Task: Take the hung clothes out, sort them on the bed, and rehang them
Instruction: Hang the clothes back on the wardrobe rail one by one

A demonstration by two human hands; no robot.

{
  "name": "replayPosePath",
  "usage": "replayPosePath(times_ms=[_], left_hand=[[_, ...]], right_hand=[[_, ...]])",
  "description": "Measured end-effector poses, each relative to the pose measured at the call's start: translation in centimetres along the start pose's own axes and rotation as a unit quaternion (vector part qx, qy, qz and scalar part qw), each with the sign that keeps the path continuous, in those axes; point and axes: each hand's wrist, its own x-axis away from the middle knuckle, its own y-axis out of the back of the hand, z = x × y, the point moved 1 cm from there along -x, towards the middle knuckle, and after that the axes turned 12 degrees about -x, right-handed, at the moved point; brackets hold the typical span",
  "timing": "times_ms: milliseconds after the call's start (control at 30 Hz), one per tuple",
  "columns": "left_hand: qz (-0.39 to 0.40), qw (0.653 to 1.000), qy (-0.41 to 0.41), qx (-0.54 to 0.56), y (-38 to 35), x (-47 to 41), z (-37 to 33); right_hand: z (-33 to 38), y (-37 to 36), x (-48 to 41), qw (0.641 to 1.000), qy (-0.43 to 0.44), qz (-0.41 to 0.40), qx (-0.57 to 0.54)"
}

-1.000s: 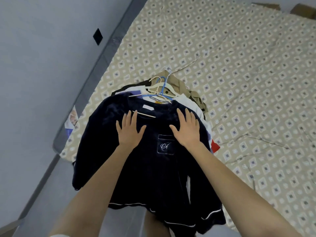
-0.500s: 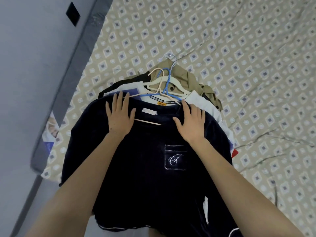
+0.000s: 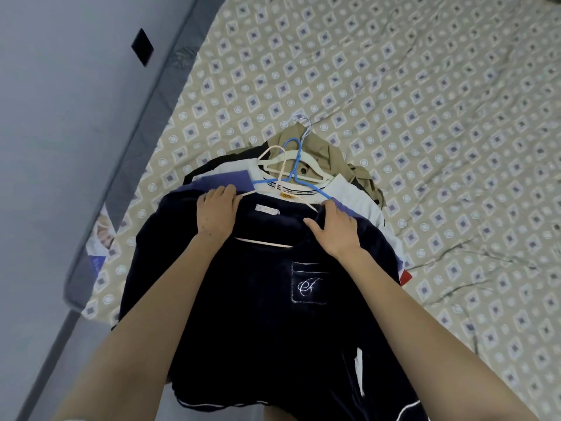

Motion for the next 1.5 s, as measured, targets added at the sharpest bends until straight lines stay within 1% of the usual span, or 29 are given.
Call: replayPosePath(times_ms=[133,267,400,500,600,767,967,1100,1233,1333,1500], left_hand=[[-0.052,0.998,-0.036,0.006,4.3,2.9,0.1],[-0.088,0.995,-0.040,0.019,9.1,5.9,-0.7],[-0.118,0.992,-0.010,0.037,13.9,10.6,-1.7],[-0.141,0.990,0.013,0.028,16.5,15.6,-2.6],[-0.167,0.984,0.055,0.029,18.5,21.8,-3.8],[-0.206,0.966,0.151,0.033,21.3,32.9,-6.9],[-0.209,0.936,0.281,0.040,23.5,45.5,-8.3],[-0.219,0.909,0.351,0.053,24.6,53.9,-7.6],[-0.232,0.878,0.414,0.059,25.0,63.2,-6.9],[-0.244,0.853,0.458,0.061,24.6,70.9,-7.3],[-0.257,0.807,0.530,0.052,22.5,84.0,-9.1]], right_hand=[[0.9,2.6,2.1,0.999,0.011,0.006,-0.041],[2.2,6.0,4.7,0.997,0.026,-0.029,-0.063],[3.8,9.3,8.5,0.995,0.046,-0.054,-0.074],[4.0,10.9,12.1,0.992,0.083,-0.066,-0.069],[3.4,11.9,16.5,0.989,0.128,-0.047,-0.061],[2.9,14.0,23.3,0.975,0.217,-0.014,-0.035],[5.5,14.8,31.2,0.941,0.336,0.017,0.026],[8.3,13.6,37.3,0.912,0.408,0.031,0.028],[11.0,11.2,44.2,0.881,0.468,0.045,0.043],[12.4,8.9,50.4,0.858,0.505,0.071,0.058],[12.7,4.2,60.9,0.807,0.575,0.103,0.088]])
